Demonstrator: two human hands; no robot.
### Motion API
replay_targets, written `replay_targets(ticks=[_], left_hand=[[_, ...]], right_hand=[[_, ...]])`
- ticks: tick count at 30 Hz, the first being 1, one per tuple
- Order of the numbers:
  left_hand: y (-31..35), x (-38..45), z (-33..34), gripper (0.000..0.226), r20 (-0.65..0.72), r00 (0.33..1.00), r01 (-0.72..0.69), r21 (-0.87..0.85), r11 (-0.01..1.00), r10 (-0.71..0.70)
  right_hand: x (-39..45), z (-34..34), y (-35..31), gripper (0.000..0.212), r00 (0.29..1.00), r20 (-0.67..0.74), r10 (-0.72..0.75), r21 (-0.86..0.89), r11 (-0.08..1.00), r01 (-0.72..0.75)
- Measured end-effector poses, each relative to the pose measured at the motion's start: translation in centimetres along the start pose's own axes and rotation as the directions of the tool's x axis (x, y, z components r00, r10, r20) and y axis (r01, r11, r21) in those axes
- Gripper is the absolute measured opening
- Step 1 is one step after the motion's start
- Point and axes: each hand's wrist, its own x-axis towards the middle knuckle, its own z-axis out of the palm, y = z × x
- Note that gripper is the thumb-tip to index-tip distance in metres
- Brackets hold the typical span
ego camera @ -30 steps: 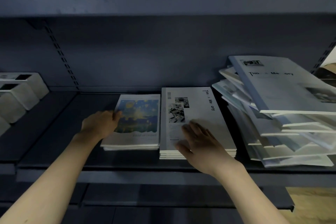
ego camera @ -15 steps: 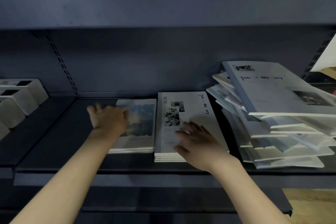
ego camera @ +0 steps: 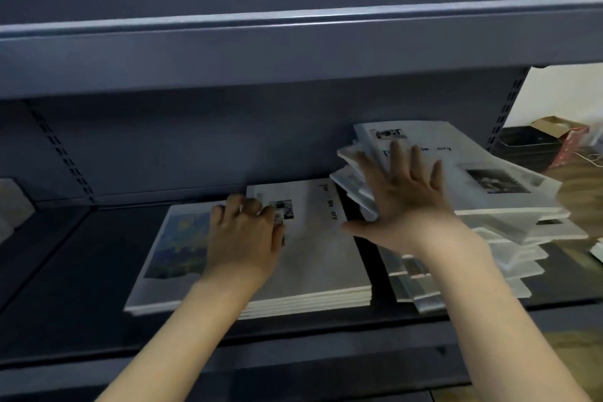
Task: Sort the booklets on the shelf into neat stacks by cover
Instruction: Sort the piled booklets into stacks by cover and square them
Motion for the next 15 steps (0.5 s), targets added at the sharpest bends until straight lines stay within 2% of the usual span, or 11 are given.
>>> replay_targets(ticks=[3, 5, 7, 9, 11, 13, 15], left_hand=[[0.0, 0.1, 0.4, 0.039, -0.01, 0.999, -0.051, -0.039, 0.998, 0.051], [-0.1, 0.4, 0.5, 0.04, -0.046, 0.997, -0.06, -0.05, 0.997, 0.057], [0.4, 0.2, 0.5, 0.033, -0.029, 0.998, -0.051, -0.155, 0.987, 0.047], [0.6, 0.0, 0.9, 0.029, 0.013, 0.999, -0.047, -0.269, 0.962, 0.052], [0.8, -0.1, 1.4, 0.037, 0.018, 0.998, -0.046, -0.389, 0.92, 0.058], [1.0, 0.0, 1.6, 0.051, 0.024, 0.999, -0.015, -0.512, 0.859, 0.031], [1.0, 0.3, 1.9, 0.055, -0.056, 0.998, -0.047, -0.486, 0.873, 0.022]], right_hand=[[0.0, 0.9, 1.4, 0.09, 0.996, 0.035, 0.083, -0.021, 0.996, -0.082], [-0.1, 1.0, 1.6, 0.078, 0.998, -0.012, 0.061, -0.051, 0.997, -0.062], [-0.5, 0.7, 1.7, 0.069, 0.998, -0.053, 0.031, -0.052, 0.998, -0.034], [-1.2, 0.3, 2.0, 0.056, 0.987, -0.162, -0.025, -0.062, 0.998, 0.015], [-2.2, -0.3, 1.5, 0.041, 0.959, -0.269, -0.092, -0.081, 0.994, 0.073], [-2.6, 0.2, 0.4, 0.044, 0.922, -0.368, -0.122, -0.073, 0.992, 0.103], [-2.5, 1.3, -0.6, 0.055, 0.892, -0.451, -0.043, 0.039, 0.997, 0.068]])
